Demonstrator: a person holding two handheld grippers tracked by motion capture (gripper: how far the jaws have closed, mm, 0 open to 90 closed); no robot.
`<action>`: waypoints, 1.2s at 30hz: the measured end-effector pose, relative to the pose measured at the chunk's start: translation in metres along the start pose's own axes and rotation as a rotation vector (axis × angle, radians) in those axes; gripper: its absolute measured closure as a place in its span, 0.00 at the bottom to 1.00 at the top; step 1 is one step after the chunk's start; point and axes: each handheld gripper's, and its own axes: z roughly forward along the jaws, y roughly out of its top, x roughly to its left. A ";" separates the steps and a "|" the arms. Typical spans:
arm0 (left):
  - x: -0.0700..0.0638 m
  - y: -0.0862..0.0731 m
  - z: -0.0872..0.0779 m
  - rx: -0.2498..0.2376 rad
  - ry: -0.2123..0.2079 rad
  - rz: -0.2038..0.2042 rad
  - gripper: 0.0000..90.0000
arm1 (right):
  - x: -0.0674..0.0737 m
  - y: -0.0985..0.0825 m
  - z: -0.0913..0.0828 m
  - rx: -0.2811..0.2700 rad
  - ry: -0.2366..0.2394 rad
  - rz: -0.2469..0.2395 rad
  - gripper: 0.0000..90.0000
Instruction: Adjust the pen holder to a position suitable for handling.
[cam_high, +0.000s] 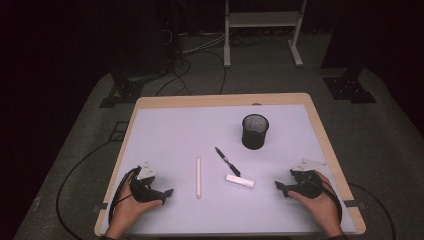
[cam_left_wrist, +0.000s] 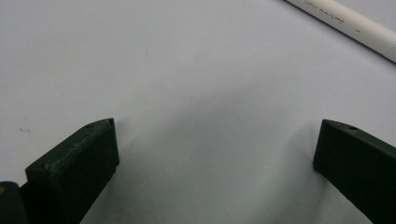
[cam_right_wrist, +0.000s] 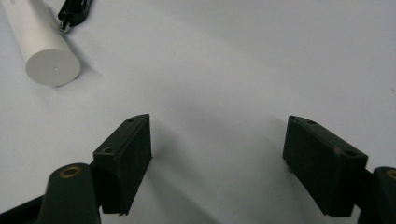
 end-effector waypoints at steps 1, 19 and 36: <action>0.000 0.000 0.000 0.000 0.000 0.000 0.00 | 0.000 0.001 0.000 -0.002 0.002 0.002 0.25; 0.000 0.000 0.000 -0.002 0.003 0.002 0.00 | -0.008 0.016 -0.009 -0.028 0.037 0.016 0.28; 0.000 0.000 0.000 -0.002 0.004 0.003 0.00 | -0.014 0.033 -0.011 -0.039 0.049 0.030 0.29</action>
